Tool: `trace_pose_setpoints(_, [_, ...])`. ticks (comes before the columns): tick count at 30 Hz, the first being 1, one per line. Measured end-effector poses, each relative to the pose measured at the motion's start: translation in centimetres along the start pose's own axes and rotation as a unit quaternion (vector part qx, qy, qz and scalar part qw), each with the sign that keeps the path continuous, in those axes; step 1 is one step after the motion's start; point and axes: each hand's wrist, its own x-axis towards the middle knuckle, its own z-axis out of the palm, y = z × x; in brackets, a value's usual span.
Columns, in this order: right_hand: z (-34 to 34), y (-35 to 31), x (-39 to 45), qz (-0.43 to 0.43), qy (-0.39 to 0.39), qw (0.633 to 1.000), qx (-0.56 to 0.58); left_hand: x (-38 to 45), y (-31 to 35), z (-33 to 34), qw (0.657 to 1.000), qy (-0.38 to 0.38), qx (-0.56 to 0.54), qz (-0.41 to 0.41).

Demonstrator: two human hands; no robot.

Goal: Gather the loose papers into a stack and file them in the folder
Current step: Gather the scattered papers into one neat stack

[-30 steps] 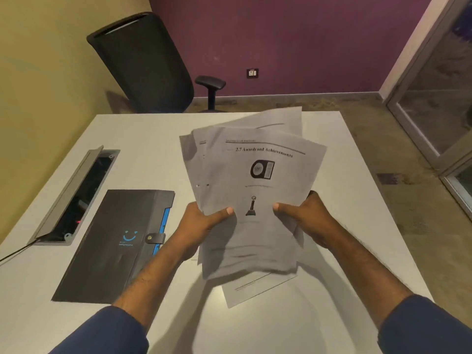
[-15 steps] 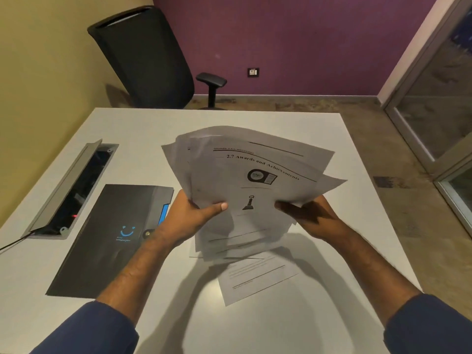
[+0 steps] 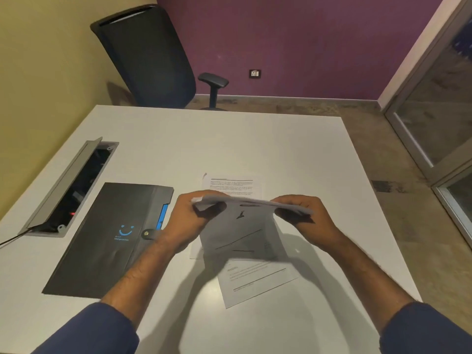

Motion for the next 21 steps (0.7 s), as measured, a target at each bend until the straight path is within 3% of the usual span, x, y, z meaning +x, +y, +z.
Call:
trace_pose_setpoints(3, [0.8,-0.4,0.7,-0.027,0.053,0.997,-0.047,0.4,0.3,1.0,0.994,0.102,-0.032,-0.021])
trace_pose_setpoints(6, [1.2,-1.5,1.7,-0.022,0.135,0.990,-0.016,0.6,1.6,1.6,0.989,0.132,-0.063,0.010])
trace_pose_setpoints(12, [0.4,-2.7,1.5,-0.022,0.111,0.987,0.110,0.4,2.6,0.6,0.993,0.054,-0.080,0.063])
trace_pose_setpoints(16, [1.1,0.0,0.1,0.050,0.070,0.991,0.098,-0.1,-0.3,0.0,0.996,0.014,-0.083,-0.005])
trace_pose_setpoints(21, [2.9,3.1,-1.6,0.113,0.089,0.985,0.093,-1.6,-4.1,0.8,0.996,0.012,-0.037,-0.079])
